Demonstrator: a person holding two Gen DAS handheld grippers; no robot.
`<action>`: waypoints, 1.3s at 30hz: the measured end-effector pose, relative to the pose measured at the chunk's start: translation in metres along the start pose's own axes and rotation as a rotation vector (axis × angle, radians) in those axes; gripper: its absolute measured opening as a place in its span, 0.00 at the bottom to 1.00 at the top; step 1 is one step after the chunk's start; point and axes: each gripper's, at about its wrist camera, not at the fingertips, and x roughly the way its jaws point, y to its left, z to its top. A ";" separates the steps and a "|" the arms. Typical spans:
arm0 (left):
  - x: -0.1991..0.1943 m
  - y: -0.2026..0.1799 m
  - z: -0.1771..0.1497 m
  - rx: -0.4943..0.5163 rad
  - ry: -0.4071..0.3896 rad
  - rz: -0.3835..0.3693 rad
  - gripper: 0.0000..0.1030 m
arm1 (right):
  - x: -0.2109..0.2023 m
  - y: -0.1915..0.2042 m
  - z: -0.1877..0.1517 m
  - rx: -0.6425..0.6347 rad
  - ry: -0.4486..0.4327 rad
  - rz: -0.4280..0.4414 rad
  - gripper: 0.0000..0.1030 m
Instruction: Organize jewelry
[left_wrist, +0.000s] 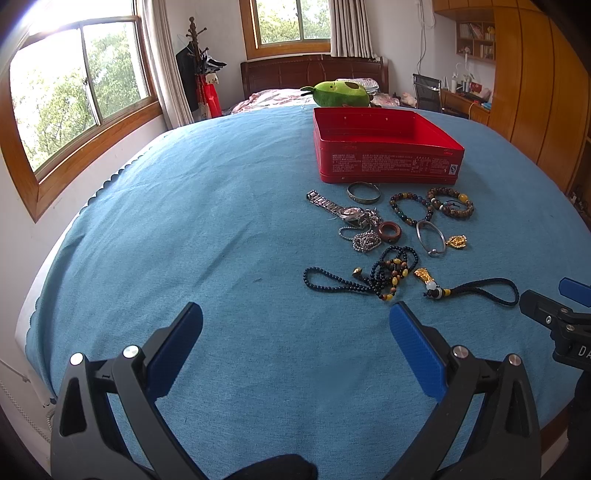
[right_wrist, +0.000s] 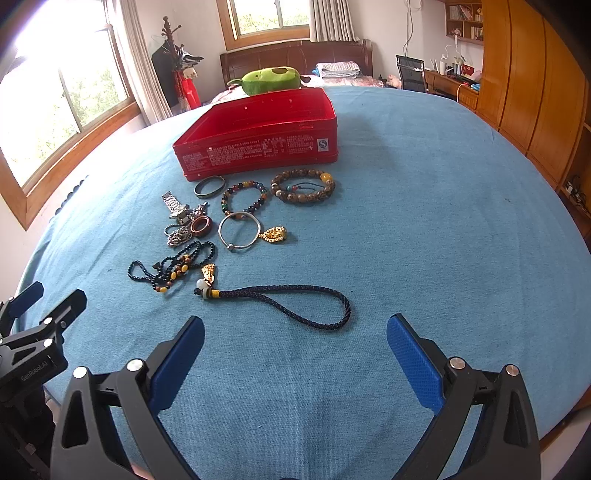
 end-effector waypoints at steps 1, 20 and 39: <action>-0.001 -0.001 0.001 0.001 0.000 0.001 0.97 | 0.004 0.003 -0.002 0.000 0.000 0.001 0.96; 0.001 0.000 -0.001 0.001 0.000 0.002 0.97 | 0.006 0.006 -0.003 0.000 0.002 0.001 0.96; 0.005 0.000 0.005 -0.002 0.019 -0.041 0.97 | 0.013 -0.001 0.011 -0.012 -0.007 0.044 0.96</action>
